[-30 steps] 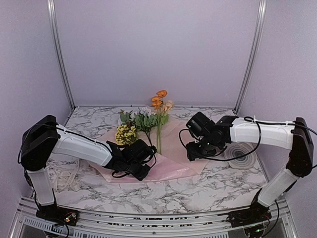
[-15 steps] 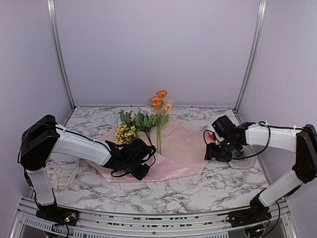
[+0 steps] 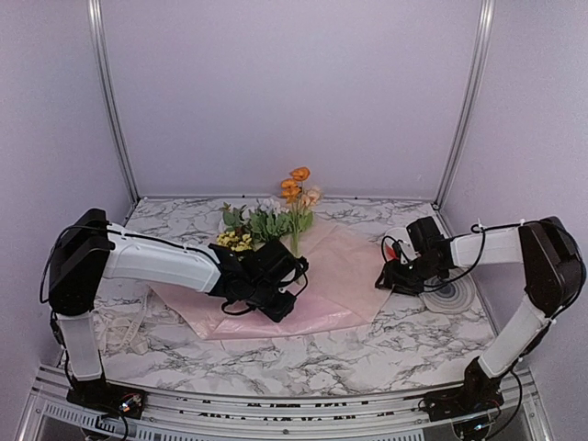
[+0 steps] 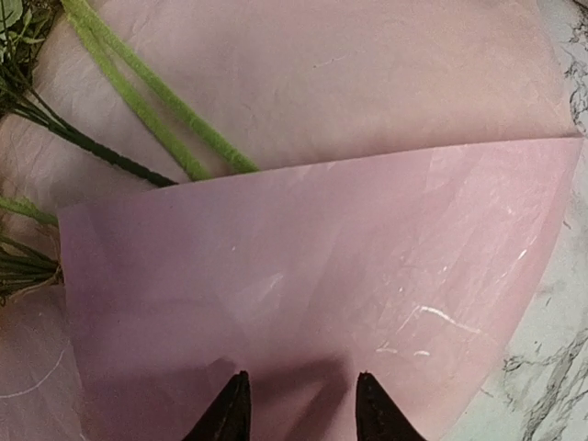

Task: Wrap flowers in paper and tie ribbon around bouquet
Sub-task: Pick up the right corner of the flattened wrapping paper from the center of the board.

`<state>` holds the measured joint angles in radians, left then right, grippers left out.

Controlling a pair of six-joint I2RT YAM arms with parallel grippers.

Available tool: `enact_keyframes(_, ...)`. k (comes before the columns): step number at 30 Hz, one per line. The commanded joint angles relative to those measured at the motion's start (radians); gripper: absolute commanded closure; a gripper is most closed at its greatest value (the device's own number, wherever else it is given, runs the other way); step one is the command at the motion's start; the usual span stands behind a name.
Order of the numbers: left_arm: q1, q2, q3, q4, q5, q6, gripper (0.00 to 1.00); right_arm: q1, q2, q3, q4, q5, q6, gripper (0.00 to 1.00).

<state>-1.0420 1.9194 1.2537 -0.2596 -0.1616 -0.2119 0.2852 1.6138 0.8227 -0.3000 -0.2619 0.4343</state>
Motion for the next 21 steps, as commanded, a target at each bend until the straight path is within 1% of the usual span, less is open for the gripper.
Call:
enact_keyframes(1, -0.012, 0.075, 0.069, -0.073, 0.050, 0.034, 0.60, -0.012, 0.002, -0.001, 0.048, 0.011, -0.045, 0.45)
enact_keyframes(4, -0.010, 0.131, 0.128, -0.093, 0.046, 0.062, 0.60, -0.012, -0.023, -0.026, 0.091, 0.010, -0.039, 0.48)
enact_keyframes(7, -0.007, 0.171, 0.182, -0.123, 0.036, 0.080, 0.60, -0.013, -0.044, -0.033, 0.124, 0.002, -0.037, 0.56)
enact_keyframes(9, -0.006, 0.175, 0.194, -0.131, 0.025, 0.083, 0.60, -0.013, -0.050, -0.035, 0.141, -0.008, -0.043, 0.63)
enact_keyframes(10, -0.006, 0.177, 0.195, -0.131, 0.023, 0.084, 0.60, -0.013, -0.050, -0.034, 0.149, -0.015, -0.044, 0.70)
enact_keyframes(13, 0.001, 0.190, 0.198, -0.145, 0.012, 0.082, 0.59, -0.014, -0.035, -0.022, 0.151, -0.052, -0.050, 0.95)
enact_keyframes(14, 0.003, 0.195, 0.197, -0.148, 0.013, 0.079, 0.59, -0.014, -0.034, -0.017, 0.149, -0.065, -0.052, 1.00)
enact_keyframes(18, 0.013, 0.197, 0.183, -0.147, 0.036, 0.075, 0.59, -0.014, -0.072, -0.008, 0.129, -0.098, -0.049, 1.00)
enact_keyframes(21, 0.019, 0.196, 0.177, -0.135, 0.054, 0.077, 0.59, -0.013, -0.119, 0.001, 0.114, -0.157, -0.041, 1.00)
